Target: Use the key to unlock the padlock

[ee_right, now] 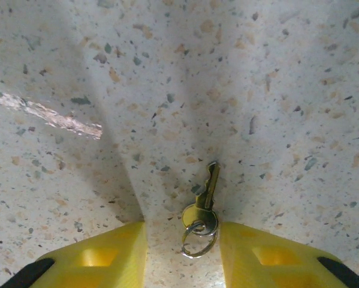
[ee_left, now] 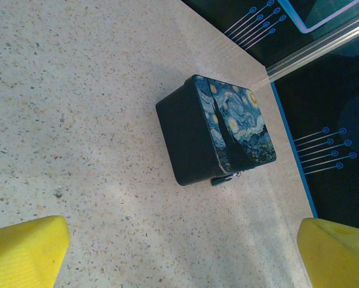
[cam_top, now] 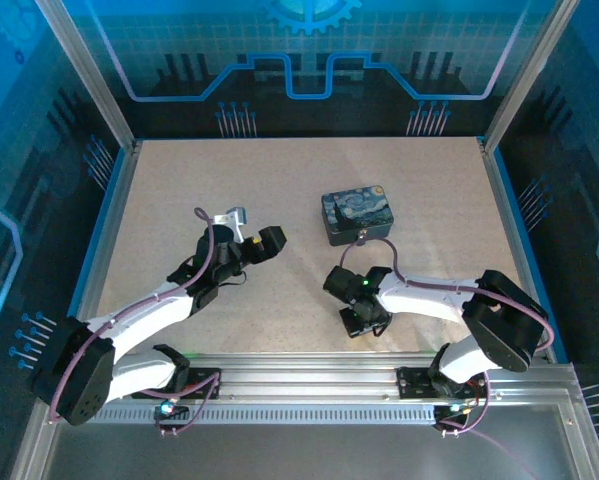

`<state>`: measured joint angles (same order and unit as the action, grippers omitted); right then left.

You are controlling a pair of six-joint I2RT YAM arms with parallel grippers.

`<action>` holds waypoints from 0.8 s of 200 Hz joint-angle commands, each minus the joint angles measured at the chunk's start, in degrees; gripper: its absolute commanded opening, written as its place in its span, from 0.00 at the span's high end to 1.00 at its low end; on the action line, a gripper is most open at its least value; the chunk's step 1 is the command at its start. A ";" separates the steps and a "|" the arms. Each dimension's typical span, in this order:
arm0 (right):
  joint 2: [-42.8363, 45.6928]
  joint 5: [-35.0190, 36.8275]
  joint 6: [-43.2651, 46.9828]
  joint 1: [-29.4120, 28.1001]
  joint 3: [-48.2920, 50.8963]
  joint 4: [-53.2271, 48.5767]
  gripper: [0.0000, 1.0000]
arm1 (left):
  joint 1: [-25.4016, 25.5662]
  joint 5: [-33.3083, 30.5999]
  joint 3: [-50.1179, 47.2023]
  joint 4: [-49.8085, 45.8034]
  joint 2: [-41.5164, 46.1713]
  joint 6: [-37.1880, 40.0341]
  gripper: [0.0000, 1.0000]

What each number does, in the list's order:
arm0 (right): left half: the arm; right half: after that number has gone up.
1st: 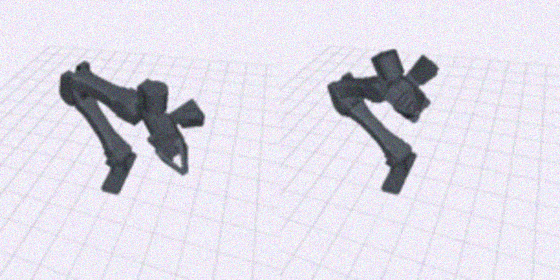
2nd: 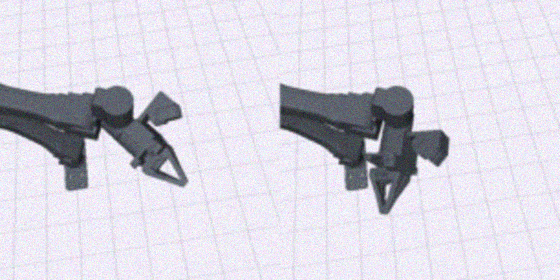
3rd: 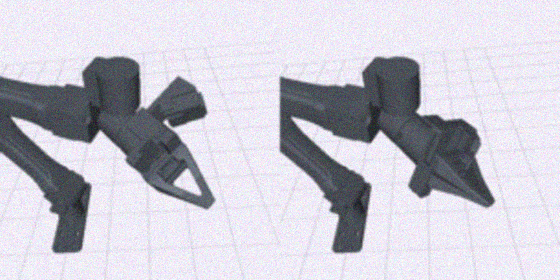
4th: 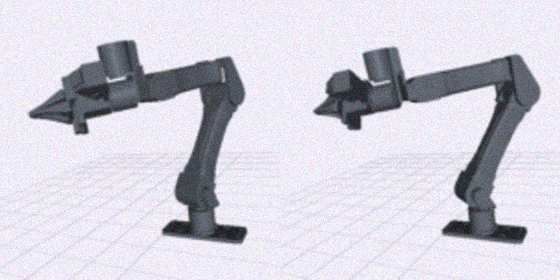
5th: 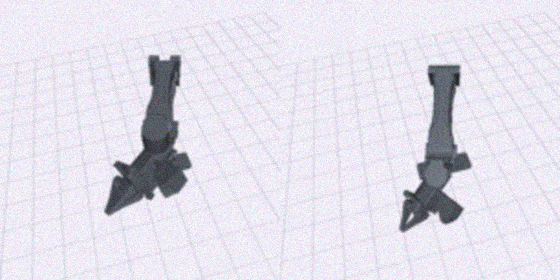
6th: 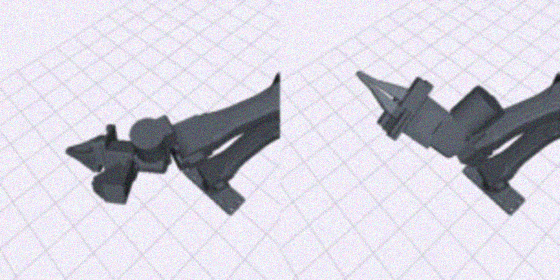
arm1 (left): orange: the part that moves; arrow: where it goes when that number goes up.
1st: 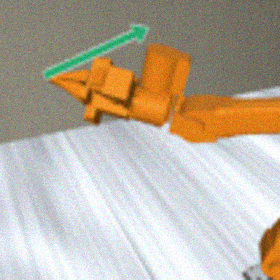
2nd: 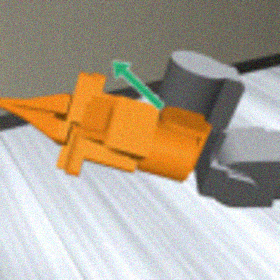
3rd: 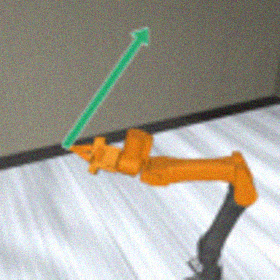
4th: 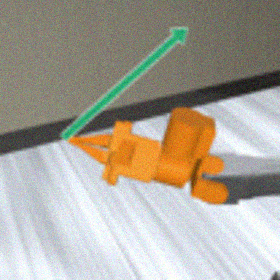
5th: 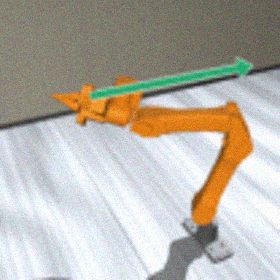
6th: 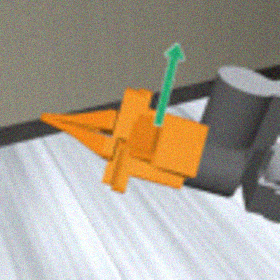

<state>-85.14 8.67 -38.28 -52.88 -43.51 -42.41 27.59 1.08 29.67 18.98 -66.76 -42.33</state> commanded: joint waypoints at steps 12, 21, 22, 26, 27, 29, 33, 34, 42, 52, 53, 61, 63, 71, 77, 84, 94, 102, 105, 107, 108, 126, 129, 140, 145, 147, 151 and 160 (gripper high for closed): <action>-0.46 2.41 -1.40 -0.58 0.09 -1.97 0.67 | 0.35 -0.60 0.40 0.30 0.93 0.03 0.01; -0.44 2.53 -1.49 -0.49 0.21 -1.92 0.69 | 0.35 -0.57 0.39 0.35 0.93 0.05 0.01; -0.41 2.52 -1.51 -0.48 0.24 -1.90 0.69 | 0.35 -0.56 0.43 0.31 0.93 0.01 0.01; -0.38 2.50 -1.59 -0.52 0.46 -1.88 0.69 | 0.28 -0.55 0.47 0.27 1.01 0.05 0.01; -0.37 2.50 -1.61 -0.54 0.49 -1.88 0.69 | 0.32 -0.55 0.47 0.27 1.01 0.09 0.01; -0.37 2.52 -1.57 -0.53 0.52 -1.82 0.69 | 0.35 -0.49 0.48 0.20 1.02 0.06 0.01; -0.37 2.50 -1.68 -0.55 0.64 -1.75 0.70 | 0.31 -0.46 0.56 0.25 1.02 0.01 0.01; -0.37 2.45 -1.65 -0.51 0.63 -1.73 0.70 | 0.33 -0.42 0.56 0.26 0.98 -0.02 0.01; -0.29 2.41 -1.78 -0.47 0.83 -1.61 0.72 | 0.35 -0.38 0.61 0.10 0.99 0.05 0.01; -0.13 2.45 -1.87 -0.40 1.11 -1.70 0.73 | 0.31 -0.21 0.72 0.05 1.08 0.13 0.01; -0.12 2.43 -1.88 -0.39 1.13 -1.70 0.73 | 0.33 -0.21 0.73 0.03 1.09 0.14 0.01; 0.10 2.43 -1.88 -0.33 1.30 -1.71 0.74 | 0.35 -0.19 0.82 -0.13 1.05 0.12 0.01; 0.14 2.46 -1.88 -0.30 1.31 -1.71 0.75 | 0.35 -0.20 0.82 -0.18 1.09 0.13 0.01; 0.48 2.41 -1.89 -0.12 1.49 -1.79 0.76 | 0.35 -0.15 0.89 -0.28 1.03 0.09 0.01; 0.76 2.42 -1.84 0.01 1.71 -1.89 0.76 | 0.35 -0.20 0.94 -0.28 1.18 0.15 0.01; 1.22 2.51 -1.88 0.21 1.97 -1.88 0.78 | 0.35 -0.09 0.92 -0.35 1.20 0.21 0.01; 1.87 2.54 -1.84 0.54 2.26 -1.89 0.78 | 0.35 -0.07 1.01 -0.43 1.20 0.23 0.01; 2.45 2.58 -1.80 0.85 2.58 -1.95 0.80 | 0.31 -0.11 1.00 -0.44 1.20 0.23 0.01; 2.71 2.53 -1.80 0.92 2.67 -2.01 0.80 | 0.35 -0.11 1.00 -0.47 1.18 0.22 0.01; 2.88 2.50 -1.80 0.98 2.76 -1.98 0.80 | 0.35 -0.12 1.00 -0.56 1.13 0.27 0.01; 2.92 2.50 -1.75 1.05 2.83 -1.98 0.80 | 0.35 -0.12 1.00 -0.54 1.12 0.25 0.01; 4.31 2.27 -1.54 1.80 3.63 -1.75 0.82 | 0.35 -0.03 1.09 -0.61 1.19 0.30 0.01; 4.48 2.16 -1.53 2.08 3.73 -1.71 0.82 | 0.35 -0.01 1.09 -0.68 1.18 0.32 0.01; 5.06 1.86 -1.37 2.54 4.27 -1.46 0.84 | 0.35 -0.01 1.09 -0.65 1.10 0.35 0.01; 5.39 1.72 -1.27 2.77 4.52 -1.38 0.85 | 0.35 0.02 1.10 -0.68 1.01 0.30 0.01; 5.51 1.66 -1.27 2.83 4.56 -1.36 0.85 | 0.35 0.05 1.14 -0.63 1.04 0.31 0.01; 5.67 1.59 -1.20 3.03 4.71 -1.39 0.85 | 0.34 0.06 1.18 -0.67 1.10 0.31 0.01; 6.12 1.36 -1.10 3.36 5.07 -1.25 0.87 | 0.35 0.11 1.18 -0.64 1.03 0.31 0.01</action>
<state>-80.53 10.09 -39.03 -50.78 -39.86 -42.28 27.59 1.10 29.67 18.70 -66.70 -42.30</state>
